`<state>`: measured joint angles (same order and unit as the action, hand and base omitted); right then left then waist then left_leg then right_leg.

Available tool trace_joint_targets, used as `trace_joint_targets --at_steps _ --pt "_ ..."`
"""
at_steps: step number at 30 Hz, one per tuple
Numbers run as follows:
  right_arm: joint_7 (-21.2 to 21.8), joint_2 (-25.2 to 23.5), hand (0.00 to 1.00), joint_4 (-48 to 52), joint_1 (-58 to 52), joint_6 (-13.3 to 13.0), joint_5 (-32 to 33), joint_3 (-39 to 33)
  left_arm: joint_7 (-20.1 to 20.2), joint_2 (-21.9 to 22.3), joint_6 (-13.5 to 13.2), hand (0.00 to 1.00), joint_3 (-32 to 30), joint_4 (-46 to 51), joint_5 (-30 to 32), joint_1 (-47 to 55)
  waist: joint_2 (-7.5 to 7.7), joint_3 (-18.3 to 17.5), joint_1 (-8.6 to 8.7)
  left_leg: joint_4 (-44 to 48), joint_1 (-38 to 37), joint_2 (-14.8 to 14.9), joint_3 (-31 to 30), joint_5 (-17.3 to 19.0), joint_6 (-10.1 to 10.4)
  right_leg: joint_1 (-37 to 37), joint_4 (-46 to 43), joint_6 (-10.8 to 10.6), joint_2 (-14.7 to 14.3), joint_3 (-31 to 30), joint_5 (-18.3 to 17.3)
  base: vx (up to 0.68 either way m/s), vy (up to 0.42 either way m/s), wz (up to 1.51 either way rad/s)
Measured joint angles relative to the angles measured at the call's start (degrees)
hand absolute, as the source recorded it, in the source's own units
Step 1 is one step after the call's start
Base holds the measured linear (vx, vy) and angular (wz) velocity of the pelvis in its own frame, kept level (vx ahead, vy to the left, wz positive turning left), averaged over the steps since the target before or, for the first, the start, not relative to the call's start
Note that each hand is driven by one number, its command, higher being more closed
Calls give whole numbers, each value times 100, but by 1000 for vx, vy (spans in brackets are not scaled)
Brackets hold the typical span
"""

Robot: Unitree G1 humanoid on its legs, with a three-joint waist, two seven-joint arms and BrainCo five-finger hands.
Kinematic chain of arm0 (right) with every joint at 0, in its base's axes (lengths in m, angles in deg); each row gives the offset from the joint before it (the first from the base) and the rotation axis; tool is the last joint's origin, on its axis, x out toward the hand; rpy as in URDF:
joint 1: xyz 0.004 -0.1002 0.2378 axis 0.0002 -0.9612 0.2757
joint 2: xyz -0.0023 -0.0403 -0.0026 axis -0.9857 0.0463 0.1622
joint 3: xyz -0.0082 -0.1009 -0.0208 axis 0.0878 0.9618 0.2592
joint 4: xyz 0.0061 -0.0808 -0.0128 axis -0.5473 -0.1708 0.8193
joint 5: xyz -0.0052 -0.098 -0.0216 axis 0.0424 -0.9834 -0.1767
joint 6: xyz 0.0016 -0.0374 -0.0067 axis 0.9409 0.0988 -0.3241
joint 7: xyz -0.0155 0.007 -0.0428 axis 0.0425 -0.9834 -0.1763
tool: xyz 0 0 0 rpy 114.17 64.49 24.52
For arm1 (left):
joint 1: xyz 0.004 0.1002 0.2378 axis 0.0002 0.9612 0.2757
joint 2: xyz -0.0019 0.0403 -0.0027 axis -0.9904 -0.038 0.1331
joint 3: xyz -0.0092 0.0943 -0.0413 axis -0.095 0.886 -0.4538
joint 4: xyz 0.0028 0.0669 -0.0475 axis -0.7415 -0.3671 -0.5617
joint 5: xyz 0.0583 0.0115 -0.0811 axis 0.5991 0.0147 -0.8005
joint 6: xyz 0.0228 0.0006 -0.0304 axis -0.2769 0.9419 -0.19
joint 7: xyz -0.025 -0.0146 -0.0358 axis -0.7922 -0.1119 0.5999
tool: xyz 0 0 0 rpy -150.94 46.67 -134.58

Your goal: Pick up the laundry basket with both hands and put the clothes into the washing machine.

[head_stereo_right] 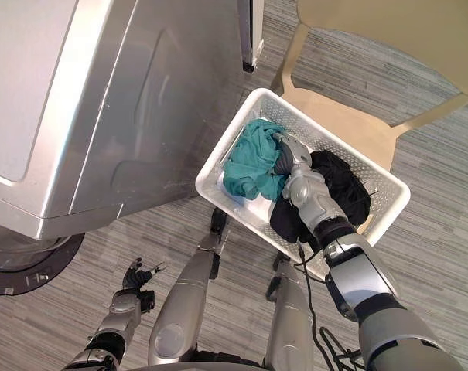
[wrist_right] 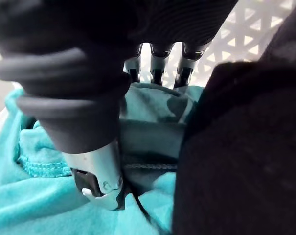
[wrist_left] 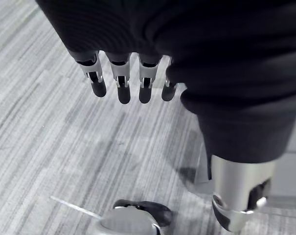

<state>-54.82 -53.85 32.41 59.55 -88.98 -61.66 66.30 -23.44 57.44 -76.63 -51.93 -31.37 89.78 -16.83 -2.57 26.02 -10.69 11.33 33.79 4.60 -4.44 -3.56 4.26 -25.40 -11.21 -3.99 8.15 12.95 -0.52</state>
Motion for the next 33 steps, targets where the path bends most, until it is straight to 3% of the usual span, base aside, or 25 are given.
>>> trace_joint_targets --at_steps 4,11,16,18,23,27,31,33 --pt "108 -135 100 388 -341 64 274 -65 0 0 7 0 5 36 -7 -20 25 8 10 -204 -283 74 -1 -85 87 133 -128 50 -29 61 -112 7 -52 2" --pt "101 -246 100 2121 -1637 56 610 -1098 14 -53 120 0 5 44 -4 30 249 -20 68 -596 -1205 175 17 -168 147 882 -51 98 -132 56 -207 5 -34 -1" --pt "113 -776 100 3055 -2694 -91 1267 -1795 142 -276 292 0 -9 -135 27 628 700 -592 288 -949 -1745 176 144 -214 143 1333 290 78 -194 -58 -208 47 -6 -10" --pt "117 -924 100 3220 -2987 -96 1452 -1979 164 -273 342 0 -16 -194 48 735 757 -765 356 -1030 -1886 174 158 -213 144 1468 375 69 -198 -58 -203 65 0 -3" --pt "273 -1426 100 3924 -3989 -298 2297 -2267 261 -199 476 0 -438 -373 125 1043 701 -1405 403 -1312 -2459 170 472 -207 141 1841 599 -9 -201 -302 -151 54 7 -26" --pt "464 -1693 100 4446 -4389 -496 2913 -2376 266 -178 556 0 -469 -419 176 1275 600 -1581 535 -1349 -2850 174 806 -120 111 2044 653 -60 -218 -644 -90 -14 21 -40" --pt "542 -1809 100 4825 -4718 -622 3176 -2420 377 -119 560 0 -505 -474 188 1452 559 -1695 556 -1316 -3054 169 1224 -32 61 2036 760 -124 -239 -1107 92 -55 34 -65" --pt "592 -1904 100 4837 -4782 -685 3246 -2443 378 -65 550 0 -507 -419 180 1435 557 -1695 699 -890 -2784 148 1252 144 17 1893 683 -150 -198 -1196 168 -104 42 -21"
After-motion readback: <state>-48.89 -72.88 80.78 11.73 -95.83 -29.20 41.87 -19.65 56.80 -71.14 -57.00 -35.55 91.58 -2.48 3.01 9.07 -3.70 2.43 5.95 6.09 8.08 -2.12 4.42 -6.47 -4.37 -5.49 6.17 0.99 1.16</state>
